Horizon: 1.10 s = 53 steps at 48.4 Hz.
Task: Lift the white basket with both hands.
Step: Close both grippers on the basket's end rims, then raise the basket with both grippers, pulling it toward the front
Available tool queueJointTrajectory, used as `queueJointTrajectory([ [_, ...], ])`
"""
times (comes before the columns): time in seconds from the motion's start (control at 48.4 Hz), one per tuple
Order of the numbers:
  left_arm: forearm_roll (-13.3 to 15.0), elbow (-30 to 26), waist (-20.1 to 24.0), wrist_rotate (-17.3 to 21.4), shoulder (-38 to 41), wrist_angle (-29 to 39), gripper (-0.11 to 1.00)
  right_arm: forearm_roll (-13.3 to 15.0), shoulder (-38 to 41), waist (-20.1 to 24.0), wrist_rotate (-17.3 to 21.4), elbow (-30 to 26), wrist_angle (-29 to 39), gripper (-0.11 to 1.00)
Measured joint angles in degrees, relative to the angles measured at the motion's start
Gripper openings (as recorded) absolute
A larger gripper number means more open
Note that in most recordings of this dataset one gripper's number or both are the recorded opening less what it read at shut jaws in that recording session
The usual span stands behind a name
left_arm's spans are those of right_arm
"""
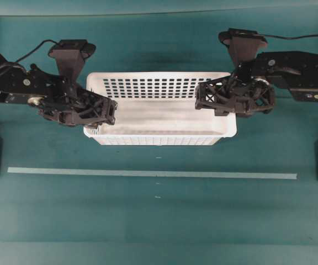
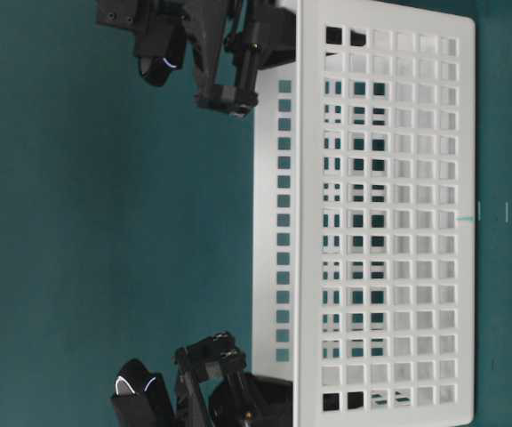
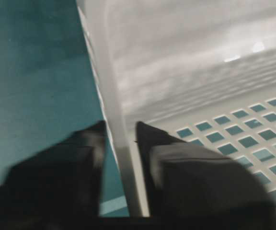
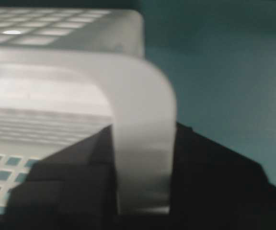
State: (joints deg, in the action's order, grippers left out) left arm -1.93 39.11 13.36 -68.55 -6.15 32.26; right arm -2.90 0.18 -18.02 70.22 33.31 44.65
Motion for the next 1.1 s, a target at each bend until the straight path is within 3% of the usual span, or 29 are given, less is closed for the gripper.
queueJointTrajectory([
  [0.083, 0.1, 0.3, -0.1, -0.4, 0.0, -0.5, 0.07, -0.5, 0.0, 0.0, 0.1, 0.2, -0.1, 0.16],
  [0.744, 0.1, -0.6, -0.1, -0.4, -1.5, 1.6, 0.07, -0.9, -0.4, 0.4, 0.6, 0.5, -1.5, 0.16],
  [1.095, 0.1, -1.3, -0.1, -0.4, -3.3, 2.8, 0.07, -0.8, -2.8, 0.5, 0.6, -0.4, 1.7, 0.16],
])
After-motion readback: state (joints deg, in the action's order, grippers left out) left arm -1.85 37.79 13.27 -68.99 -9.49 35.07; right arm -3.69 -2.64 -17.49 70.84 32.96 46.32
